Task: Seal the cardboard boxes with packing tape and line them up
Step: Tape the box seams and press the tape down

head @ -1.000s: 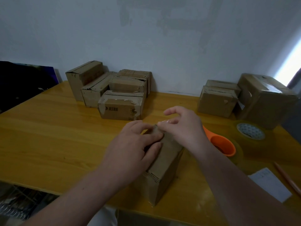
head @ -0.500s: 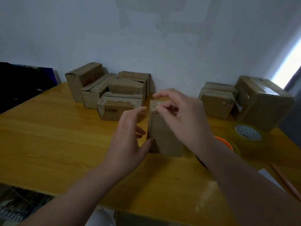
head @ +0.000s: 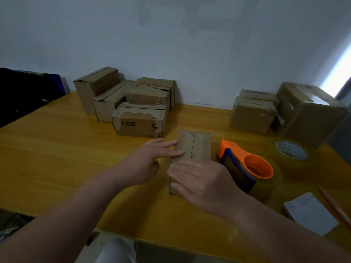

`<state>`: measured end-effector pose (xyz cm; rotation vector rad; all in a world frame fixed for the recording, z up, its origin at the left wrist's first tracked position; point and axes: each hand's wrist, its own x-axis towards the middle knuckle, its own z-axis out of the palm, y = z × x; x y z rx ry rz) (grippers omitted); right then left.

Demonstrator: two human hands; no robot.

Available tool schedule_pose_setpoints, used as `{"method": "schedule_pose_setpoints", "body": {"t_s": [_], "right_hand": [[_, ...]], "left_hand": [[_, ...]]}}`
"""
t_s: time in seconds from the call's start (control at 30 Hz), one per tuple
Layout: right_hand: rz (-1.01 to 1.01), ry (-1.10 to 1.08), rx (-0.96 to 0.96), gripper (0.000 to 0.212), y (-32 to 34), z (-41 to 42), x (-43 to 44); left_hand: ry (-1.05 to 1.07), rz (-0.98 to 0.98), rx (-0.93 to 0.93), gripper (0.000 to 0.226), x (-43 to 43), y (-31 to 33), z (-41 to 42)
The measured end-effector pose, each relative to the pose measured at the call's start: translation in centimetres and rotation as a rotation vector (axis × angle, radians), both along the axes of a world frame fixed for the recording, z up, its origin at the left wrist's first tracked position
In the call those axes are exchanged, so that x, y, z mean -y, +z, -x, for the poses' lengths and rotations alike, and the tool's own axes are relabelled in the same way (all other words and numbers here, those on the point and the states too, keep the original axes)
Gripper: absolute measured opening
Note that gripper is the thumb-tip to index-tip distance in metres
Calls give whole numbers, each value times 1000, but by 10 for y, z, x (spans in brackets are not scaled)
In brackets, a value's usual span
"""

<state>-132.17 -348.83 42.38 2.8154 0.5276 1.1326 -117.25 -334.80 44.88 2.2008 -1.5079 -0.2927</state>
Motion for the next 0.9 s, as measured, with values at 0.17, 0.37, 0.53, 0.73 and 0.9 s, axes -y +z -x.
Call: {"method": "schedule_pose_setpoints", "body": {"t_s": [0.17, 0.37, 0.53, 0.73, 0.9], "right_hand": [[379, -37, -115, 55, -11, 9, 16], [810, -353, -113, 80, -27, 10, 27], [897, -372, -180, 86, -33, 11, 30], [753, -140, -312, 68, -31, 17, 27], [877, -218, -107, 70, -15, 1, 24]], "left_hand": [[-39, 39, -31, 79, 8, 2, -6], [-53, 126, -94, 71, 12, -3, -8], [-51, 131, -103, 70, 14, -3, -8], [-33, 135, -139, 69, 15, -1, -5], [-29, 156, -204, 67, 18, 0, -3]]}}
